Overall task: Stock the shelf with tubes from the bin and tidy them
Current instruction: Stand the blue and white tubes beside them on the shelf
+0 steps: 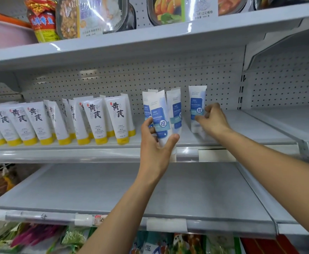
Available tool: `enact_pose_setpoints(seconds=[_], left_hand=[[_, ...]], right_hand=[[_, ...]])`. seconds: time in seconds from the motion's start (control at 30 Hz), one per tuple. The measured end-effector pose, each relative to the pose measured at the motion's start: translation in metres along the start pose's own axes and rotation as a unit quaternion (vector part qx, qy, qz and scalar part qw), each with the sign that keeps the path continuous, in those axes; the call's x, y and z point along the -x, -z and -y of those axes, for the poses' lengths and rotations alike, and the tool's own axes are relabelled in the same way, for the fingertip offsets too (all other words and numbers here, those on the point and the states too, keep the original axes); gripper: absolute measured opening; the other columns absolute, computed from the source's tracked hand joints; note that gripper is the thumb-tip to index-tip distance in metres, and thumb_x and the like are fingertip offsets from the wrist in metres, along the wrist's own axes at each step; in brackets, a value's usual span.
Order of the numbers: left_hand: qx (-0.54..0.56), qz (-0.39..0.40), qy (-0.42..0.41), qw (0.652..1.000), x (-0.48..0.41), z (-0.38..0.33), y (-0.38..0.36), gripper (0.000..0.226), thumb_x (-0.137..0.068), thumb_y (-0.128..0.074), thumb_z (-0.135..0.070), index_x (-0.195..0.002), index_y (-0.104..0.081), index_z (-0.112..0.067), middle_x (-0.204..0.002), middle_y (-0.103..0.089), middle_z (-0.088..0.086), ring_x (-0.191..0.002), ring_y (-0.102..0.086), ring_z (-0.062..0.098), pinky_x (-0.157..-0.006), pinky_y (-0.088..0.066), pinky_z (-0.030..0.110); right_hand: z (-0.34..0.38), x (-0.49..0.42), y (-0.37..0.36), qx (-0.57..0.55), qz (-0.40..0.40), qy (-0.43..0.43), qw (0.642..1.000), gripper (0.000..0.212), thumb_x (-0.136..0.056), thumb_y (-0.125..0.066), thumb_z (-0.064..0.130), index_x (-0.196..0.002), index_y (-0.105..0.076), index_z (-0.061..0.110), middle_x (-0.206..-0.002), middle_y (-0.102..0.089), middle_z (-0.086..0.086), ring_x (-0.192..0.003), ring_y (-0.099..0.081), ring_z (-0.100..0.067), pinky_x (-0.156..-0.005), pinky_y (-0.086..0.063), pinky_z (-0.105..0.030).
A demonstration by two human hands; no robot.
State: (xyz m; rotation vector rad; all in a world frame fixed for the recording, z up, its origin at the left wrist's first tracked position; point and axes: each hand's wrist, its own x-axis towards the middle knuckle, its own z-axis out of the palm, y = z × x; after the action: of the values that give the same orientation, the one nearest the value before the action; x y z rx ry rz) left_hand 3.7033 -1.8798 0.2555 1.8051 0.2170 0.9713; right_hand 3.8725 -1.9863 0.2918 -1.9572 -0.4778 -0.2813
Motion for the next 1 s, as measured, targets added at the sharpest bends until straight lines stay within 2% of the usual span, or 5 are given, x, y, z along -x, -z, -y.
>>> enact_pose_setpoints(seconds=[0.07, 0.17, 0.4, 0.53, 1.0], left_hand=[[-0.003, -0.013, -0.008, 1.0, 0.004, -0.001, -0.003, 0.076, -0.08, -0.077, -0.026, -0.139, -0.029, -0.027, -0.114, -0.056, -0.014, -0.095, -0.056, -0.006, -0.084, -0.049, 0.014], [-0.008, -0.031, -0.017, 0.999, 0.009, -0.003, -0.01, 0.075, -0.075, -0.081, -0.029, -0.131, -0.032, -0.033, -0.11, -0.057, -0.018, -0.092, -0.058, -0.005, -0.083, -0.051, 0.021], [-0.062, -0.042, -0.035, 0.997, 0.015, -0.009, -0.035, 0.073, -0.071, -0.078, -0.025, -0.127, -0.033, -0.033, -0.11, -0.061, -0.012, -0.092, -0.065, 0.005, -0.08, -0.056, 0.041], [-0.074, -0.011, -0.038, 0.996, 0.011, -0.011, -0.044, 0.082, -0.064, -0.082, -0.027, -0.129, -0.032, -0.033, -0.111, -0.06, -0.011, -0.093, -0.065, 0.007, -0.08, -0.057, 0.042], [-0.244, 0.057, -0.047, 0.967, 0.0, -0.006, -0.024, 0.033, -0.088, -0.063, -0.039, -0.118, -0.053, -0.03, -0.108, -0.058, -0.014, -0.085, -0.06, 0.006, -0.078, -0.054, 0.035]], right_hand=[[0.008, 0.017, 0.005, -0.04, 0.006, 0.056, 0.998, 0.023, -0.091, -0.063, 0.021, -0.108, -0.054, 0.008, -0.087, -0.054, 0.002, -0.086, -0.054, -0.018, -0.071, -0.042, -0.027], [0.023, 0.047, 0.013, -0.096, 0.018, 0.129, 0.987, 0.011, -0.091, -0.063, 0.021, -0.091, -0.061, 0.01, -0.081, -0.059, 0.003, -0.075, -0.053, -0.01, -0.068, -0.044, -0.019], [0.028, 0.084, 0.016, -0.164, 0.231, 0.08, 0.956, 0.041, -0.074, -0.081, 0.022, -0.111, -0.066, 0.013, -0.101, -0.074, -0.001, -0.091, -0.071, -0.012, -0.078, -0.058, -0.026], [0.026, 0.077, 0.026, -0.193, 0.24, 0.051, 0.95, 0.036, -0.072, -0.082, 0.011, -0.104, -0.068, 0.018, -0.09, -0.075, 0.005, -0.079, -0.072, -0.005, -0.065, -0.057, -0.02], [-0.002, 0.011, 0.032, -0.056, 0.169, 0.044, 0.983, 0.041, -0.08, -0.074, 0.016, -0.118, -0.058, 0.015, -0.109, -0.069, -0.001, -0.1, -0.066, -0.017, -0.097, -0.051, -0.045]])
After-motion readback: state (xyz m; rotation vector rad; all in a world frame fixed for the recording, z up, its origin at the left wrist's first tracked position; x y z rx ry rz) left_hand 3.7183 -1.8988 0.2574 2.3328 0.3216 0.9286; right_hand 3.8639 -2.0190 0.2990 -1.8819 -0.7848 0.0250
